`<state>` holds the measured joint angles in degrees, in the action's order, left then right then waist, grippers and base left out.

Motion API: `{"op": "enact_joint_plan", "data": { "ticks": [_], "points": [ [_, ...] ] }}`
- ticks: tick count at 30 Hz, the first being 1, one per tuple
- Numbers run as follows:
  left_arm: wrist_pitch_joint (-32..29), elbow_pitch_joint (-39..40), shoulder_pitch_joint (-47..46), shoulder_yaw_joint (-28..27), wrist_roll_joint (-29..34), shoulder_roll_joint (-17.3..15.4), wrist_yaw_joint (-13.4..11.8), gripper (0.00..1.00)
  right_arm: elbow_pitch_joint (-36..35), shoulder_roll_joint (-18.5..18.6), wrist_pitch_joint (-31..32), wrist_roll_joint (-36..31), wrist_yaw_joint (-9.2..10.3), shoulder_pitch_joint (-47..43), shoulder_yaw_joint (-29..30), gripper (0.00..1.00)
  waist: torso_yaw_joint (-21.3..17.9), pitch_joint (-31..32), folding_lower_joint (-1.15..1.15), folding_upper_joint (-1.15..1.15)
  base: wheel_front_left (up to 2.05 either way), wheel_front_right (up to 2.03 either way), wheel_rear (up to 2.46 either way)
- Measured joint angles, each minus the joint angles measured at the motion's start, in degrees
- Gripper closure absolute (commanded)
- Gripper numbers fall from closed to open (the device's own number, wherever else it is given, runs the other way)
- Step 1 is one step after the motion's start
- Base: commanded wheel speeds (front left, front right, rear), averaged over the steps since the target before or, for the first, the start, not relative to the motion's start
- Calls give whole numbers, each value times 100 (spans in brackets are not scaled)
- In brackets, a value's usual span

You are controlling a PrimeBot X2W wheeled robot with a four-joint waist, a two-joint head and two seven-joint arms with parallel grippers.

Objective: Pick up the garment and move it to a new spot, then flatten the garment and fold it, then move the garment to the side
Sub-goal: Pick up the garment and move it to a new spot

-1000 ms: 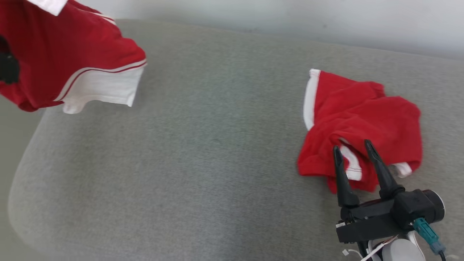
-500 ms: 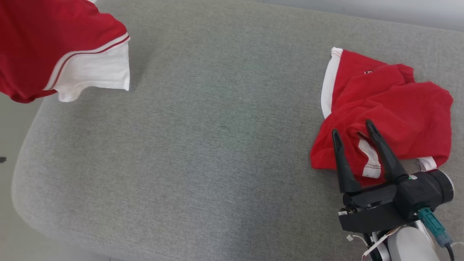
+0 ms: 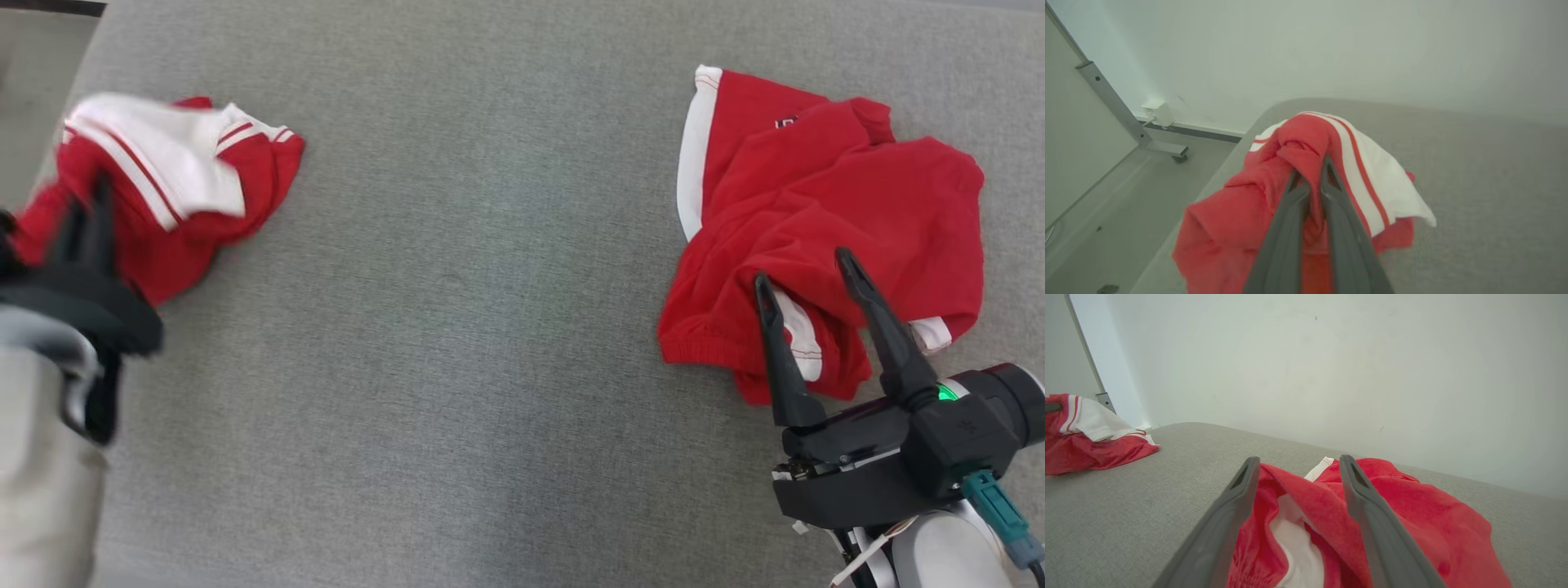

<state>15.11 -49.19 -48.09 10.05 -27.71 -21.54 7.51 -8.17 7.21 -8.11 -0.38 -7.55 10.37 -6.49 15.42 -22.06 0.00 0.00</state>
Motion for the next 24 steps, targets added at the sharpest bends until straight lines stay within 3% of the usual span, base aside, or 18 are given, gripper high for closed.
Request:
{"op": "enact_joint_plan", "data": {
  "ticks": [2, 3, 4, 8, 14, 24],
  "points": [
    [0, -155, 122, 57, -13, 92, 0, 100, -62, 7, 29, -13, 0, -8, 11, 0, -28, -35, 0, 0, 0, 0, 0],
    [0, -233, 147, 90, -18, 108, 0, 33, -76, 7, 51, -14, 0, -9, 14, 0, -38, -46, 1, 0, 0, 0, 0],
    [0, -282, 163, 129, -11, 109, 0, 0, -90, 4, 55, -15, 0, -9, 13, 0, -45, -52, 1, 0, 0, 0, 0],
    [-1, -161, 141, 119, 42, 40, 0, 0, -118, -45, 51, -19, 0, -25, -9, 0, -39, 7, 1, 0, 0, 0, 0],
    [0, 619, -99, -415, 404, -261, 0, 0, 15, -116, -137, 145, 0, -31, -5, 0, -24, 248, 0, 0, 0, 0, 0],
    [0, 1839, 242, -316, 825, -176, 0, 0, 460, -254, -475, 443, 0, -282, 264, 0, -341, 838, -1, 0, 0, 0, 0]
  ]
}}
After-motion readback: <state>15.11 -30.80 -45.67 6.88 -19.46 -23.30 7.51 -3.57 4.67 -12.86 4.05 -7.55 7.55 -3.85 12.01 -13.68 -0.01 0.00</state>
